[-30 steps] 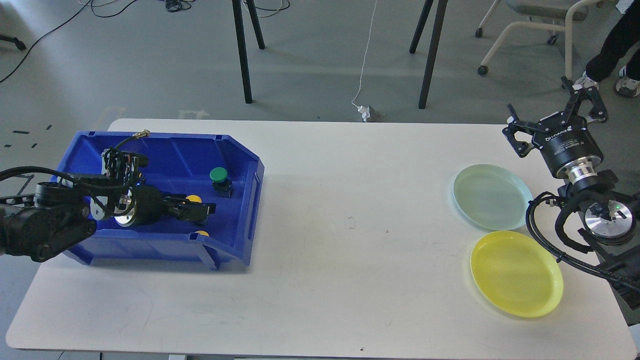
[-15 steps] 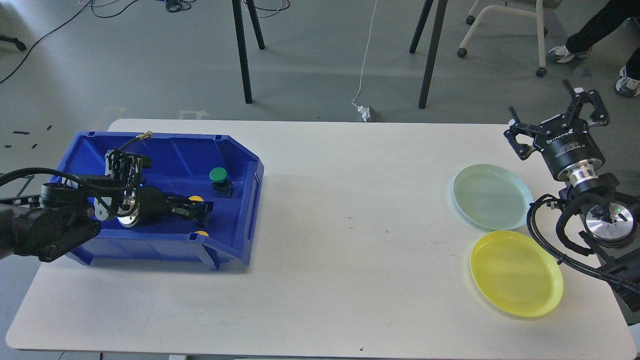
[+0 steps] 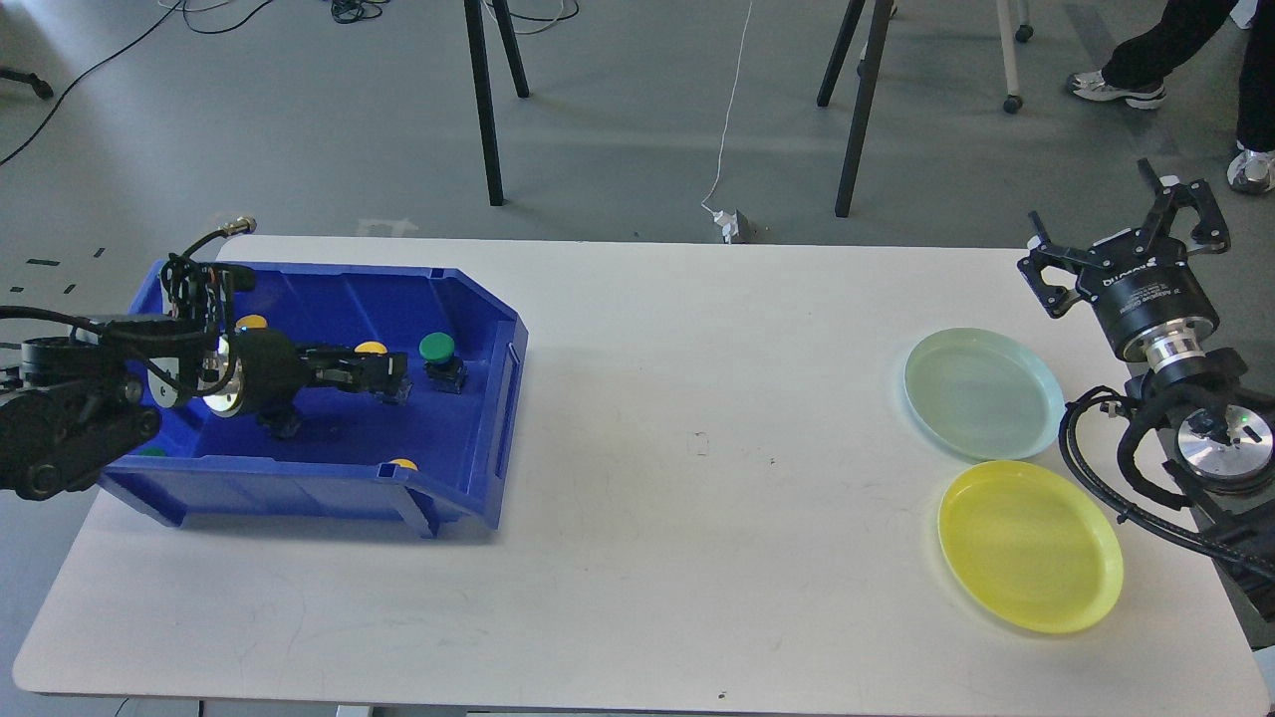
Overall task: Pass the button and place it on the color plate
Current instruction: 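Lift the button out of the bin and raise it toward the right gripper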
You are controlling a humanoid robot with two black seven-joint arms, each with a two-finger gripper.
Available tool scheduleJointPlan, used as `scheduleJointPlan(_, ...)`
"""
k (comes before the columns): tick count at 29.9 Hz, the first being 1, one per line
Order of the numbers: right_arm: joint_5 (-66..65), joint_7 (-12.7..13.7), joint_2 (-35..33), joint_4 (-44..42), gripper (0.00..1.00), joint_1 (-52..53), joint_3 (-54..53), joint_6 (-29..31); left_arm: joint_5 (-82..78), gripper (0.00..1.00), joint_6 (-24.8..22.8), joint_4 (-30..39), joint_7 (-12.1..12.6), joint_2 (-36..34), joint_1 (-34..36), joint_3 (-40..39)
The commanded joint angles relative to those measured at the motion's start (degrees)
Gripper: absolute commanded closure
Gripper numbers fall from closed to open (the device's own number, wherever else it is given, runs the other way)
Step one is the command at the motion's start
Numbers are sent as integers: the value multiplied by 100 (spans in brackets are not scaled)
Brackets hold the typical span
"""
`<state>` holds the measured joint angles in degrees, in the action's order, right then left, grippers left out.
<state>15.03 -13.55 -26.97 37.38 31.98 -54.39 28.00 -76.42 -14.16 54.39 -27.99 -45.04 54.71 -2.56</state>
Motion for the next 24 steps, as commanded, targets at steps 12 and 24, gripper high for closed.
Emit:
scheduleJointPlan(12, -1439, -33, -467, 1102, 0, 239, 578, 0, 2931, 92, -282, 1425, -1, 1145, -180, -1862)
scheduleJointPlan(24, -2960, -59, 41, 2958, 2, 160, 648, 0, 3484, 92, 211, 1258, -1, 1991, -364, -1915)
